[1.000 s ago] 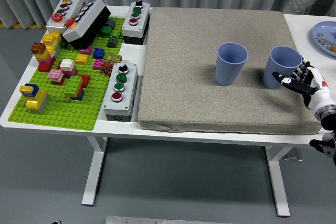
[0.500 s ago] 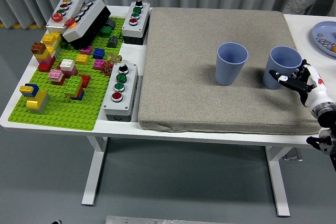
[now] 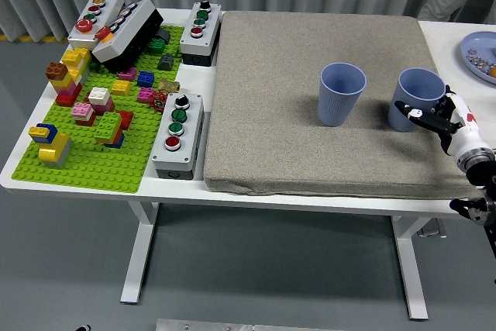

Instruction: Pick cup pour cup place

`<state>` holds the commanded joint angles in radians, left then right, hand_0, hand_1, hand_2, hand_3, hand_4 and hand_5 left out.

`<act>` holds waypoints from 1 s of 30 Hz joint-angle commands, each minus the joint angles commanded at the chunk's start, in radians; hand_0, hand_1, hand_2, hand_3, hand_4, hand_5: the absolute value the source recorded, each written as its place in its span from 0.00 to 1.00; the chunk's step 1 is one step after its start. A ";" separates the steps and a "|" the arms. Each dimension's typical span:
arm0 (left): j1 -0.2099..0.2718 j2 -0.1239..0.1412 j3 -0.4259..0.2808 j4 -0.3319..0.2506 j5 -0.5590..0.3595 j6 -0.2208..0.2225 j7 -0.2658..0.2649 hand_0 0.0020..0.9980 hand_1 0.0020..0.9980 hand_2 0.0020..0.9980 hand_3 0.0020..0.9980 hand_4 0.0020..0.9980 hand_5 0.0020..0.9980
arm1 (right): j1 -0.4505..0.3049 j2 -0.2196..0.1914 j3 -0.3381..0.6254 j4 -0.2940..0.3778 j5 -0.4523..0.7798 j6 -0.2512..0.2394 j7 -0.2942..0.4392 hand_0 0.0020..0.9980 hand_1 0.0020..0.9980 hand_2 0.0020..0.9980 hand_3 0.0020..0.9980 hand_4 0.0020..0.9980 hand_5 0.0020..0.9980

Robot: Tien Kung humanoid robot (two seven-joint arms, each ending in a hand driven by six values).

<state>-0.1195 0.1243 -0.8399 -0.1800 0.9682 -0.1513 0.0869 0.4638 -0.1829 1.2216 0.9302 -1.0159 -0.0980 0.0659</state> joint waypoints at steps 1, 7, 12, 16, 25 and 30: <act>0.000 0.000 0.000 0.000 0.000 0.000 0.000 0.82 0.78 0.83 0.75 0.56 1.00 | 0.001 0.001 -0.001 -0.002 0.002 -0.001 0.001 1.00 0.97 1.00 1.00 0.87 0.31; -0.002 0.001 0.003 0.000 -0.002 0.000 0.000 0.82 0.78 0.83 0.75 0.56 1.00 | 0.006 0.006 -0.006 -0.010 0.023 0.003 0.008 1.00 0.96 1.00 1.00 0.87 0.32; -0.001 0.001 0.006 0.000 -0.003 0.000 0.000 0.82 0.78 0.83 0.75 0.56 1.00 | 0.006 0.007 -0.008 -0.010 0.035 0.014 0.008 0.99 0.93 1.00 0.99 0.87 0.32; 0.000 0.002 0.008 0.000 -0.004 -0.001 0.000 0.82 0.78 0.83 0.75 0.56 1.00 | 0.004 0.007 -0.011 -0.008 0.038 0.023 0.005 0.95 0.88 0.85 0.91 0.87 0.31; 0.002 0.002 0.008 0.000 -0.004 0.000 -0.001 0.82 0.78 0.83 0.75 0.56 1.00 | 0.001 0.008 -0.013 -0.007 0.040 0.029 0.006 0.91 0.84 0.78 0.87 0.87 0.32; 0.002 0.001 0.008 0.000 -0.004 0.001 -0.001 0.82 0.78 0.83 0.75 0.56 1.00 | 0.000 0.007 -0.008 -0.003 0.041 0.028 0.009 0.89 0.82 0.73 0.86 0.86 0.31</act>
<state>-0.1172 0.1258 -0.8323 -0.1800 0.9645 -0.1506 0.0857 0.4640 -0.1761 1.2139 0.9268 -0.9752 -0.0699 0.0746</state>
